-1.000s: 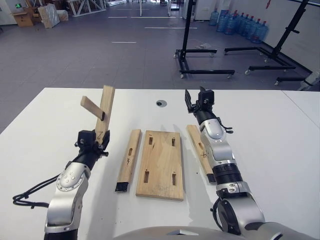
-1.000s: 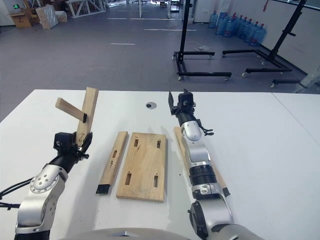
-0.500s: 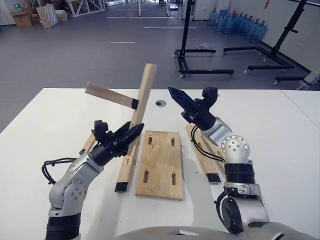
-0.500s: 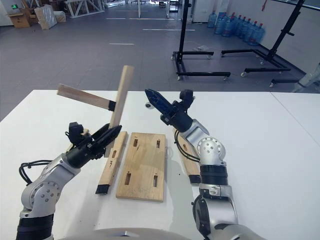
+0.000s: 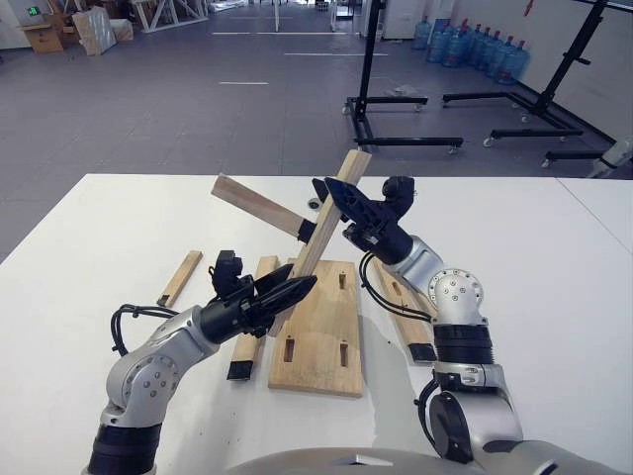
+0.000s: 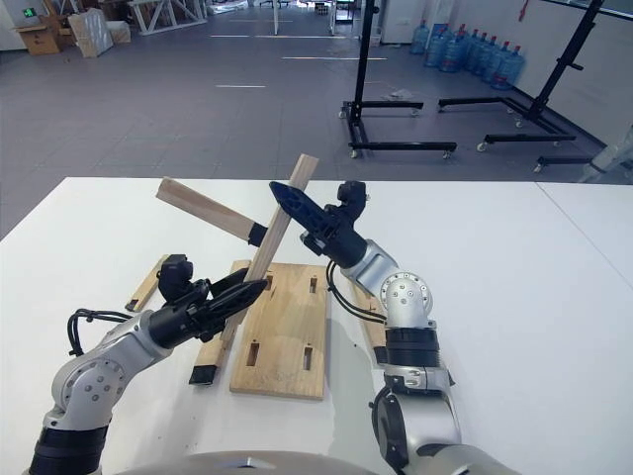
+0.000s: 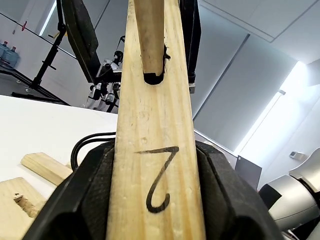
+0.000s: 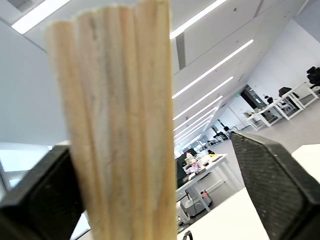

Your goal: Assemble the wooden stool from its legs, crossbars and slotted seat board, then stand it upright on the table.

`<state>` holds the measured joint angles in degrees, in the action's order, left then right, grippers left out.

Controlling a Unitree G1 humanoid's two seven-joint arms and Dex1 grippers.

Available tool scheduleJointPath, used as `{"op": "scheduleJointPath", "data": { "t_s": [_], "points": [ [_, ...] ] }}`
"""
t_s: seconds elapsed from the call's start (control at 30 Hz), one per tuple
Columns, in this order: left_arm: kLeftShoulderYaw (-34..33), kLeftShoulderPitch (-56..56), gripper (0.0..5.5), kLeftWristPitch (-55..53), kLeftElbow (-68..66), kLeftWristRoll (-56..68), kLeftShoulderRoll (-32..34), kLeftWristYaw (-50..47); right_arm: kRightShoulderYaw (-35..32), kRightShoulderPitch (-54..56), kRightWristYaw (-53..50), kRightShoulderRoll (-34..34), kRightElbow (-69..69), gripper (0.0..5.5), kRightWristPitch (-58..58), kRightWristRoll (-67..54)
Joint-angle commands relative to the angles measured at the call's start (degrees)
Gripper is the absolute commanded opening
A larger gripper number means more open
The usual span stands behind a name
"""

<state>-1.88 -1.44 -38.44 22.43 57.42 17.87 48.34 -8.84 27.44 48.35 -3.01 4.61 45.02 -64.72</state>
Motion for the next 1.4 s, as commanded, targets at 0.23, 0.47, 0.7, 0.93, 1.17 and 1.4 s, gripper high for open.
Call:
{"op": "scheduleJointPath", "data": {
  "t_s": [0.23,0.47,0.7,0.93,1.17,1.4],
  "points": [
    [-1.59,-1.34,2.06,-1.66,2.19,4.87,2.69,2.45,0.08,0.0,6.89,-2.11,-0.89,2.68,-1.42,1.29],
    [-0.08,-1.31,2.06,-0.46,0.16,0.88,2.31,-0.01,0.43,0.41,7.7,-2.74,-1.67,2.15,-1.61,2.44],
    [-3.46,-0.26,3.29,-1.43,-4.69,3.92,1.21,-2.8,-0.39,0.46,9.99,-4.26,-5.42,2.12,-4.25,3.31],
    [-6.32,-1.47,4.4,-2.26,-6.7,5.09,1.69,-4.02,-3.64,7.17,10.96,-7.55,-3.64,2.12,-15.26,9.21],
    [-7.8,-4.97,4.69,-1.91,-4.28,4.29,2.44,-5.26,2.18,10.51,22.36,-13.2,7.9,2.11,-39.25,29.03],
    [-10.13,-4.36,4.69,-1.33,-5.45,4.39,2.52,-5.32,5.6,10.2,34.57,-14.43,18.08,2.11,-46.29,32.73]
  ]
}}
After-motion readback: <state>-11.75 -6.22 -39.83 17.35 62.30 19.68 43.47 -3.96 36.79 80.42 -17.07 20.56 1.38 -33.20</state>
